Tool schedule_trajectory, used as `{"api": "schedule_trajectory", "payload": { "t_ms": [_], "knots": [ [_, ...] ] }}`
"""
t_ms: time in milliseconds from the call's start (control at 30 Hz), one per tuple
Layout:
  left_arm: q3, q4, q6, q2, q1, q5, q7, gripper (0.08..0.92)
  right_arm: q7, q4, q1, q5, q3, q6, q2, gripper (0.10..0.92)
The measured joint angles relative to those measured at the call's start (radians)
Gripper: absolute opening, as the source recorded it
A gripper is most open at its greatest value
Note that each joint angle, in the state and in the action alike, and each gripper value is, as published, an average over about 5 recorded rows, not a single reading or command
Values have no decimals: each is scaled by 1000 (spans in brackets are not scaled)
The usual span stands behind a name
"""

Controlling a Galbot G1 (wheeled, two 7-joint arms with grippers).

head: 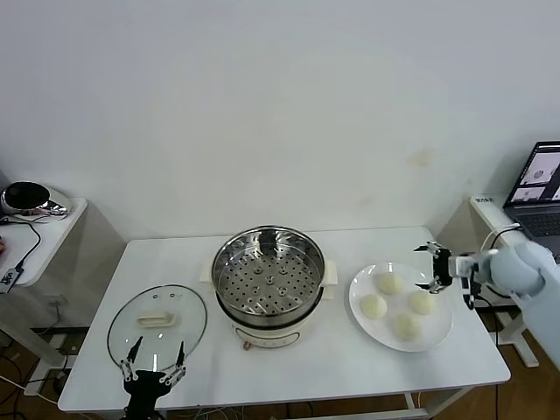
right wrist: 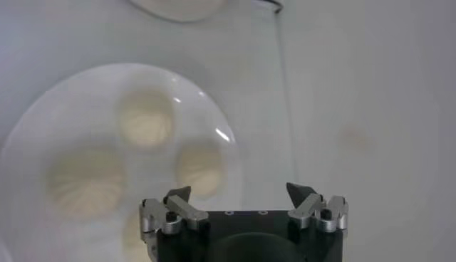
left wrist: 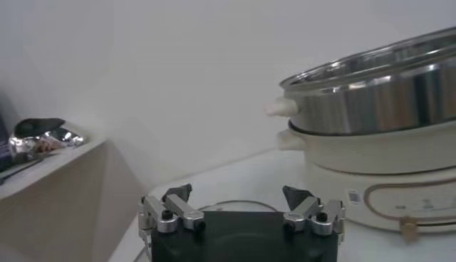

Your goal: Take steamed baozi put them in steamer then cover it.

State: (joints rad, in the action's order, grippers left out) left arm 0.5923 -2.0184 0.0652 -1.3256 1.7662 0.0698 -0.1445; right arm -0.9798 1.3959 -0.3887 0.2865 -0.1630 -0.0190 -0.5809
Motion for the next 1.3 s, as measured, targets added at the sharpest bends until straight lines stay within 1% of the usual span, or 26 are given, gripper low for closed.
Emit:
{"api": "schedule_trajectory", "payload": {
  "t_ms": [333, 767, 1033, 1300],
  "knots": [
    [30, -3, -1, -2, -2, 6, -5, 823, -52, -185, 198, 29, -250, 35, -101, 823],
    [47, 14, 0, -4, -19, 8, -6, 823, -55, -403, 275, 108, -361, 70, -252, 823],
    [47, 25, 0, -1, -35, 9, -6, 823, -50, -486, 301, 136, -384, 78, -312, 823],
    [46, 30, 1, 3, -44, 9, -6, 823, -51, -533, 307, 154, -399, 81, -355, 822]
  ]
}}
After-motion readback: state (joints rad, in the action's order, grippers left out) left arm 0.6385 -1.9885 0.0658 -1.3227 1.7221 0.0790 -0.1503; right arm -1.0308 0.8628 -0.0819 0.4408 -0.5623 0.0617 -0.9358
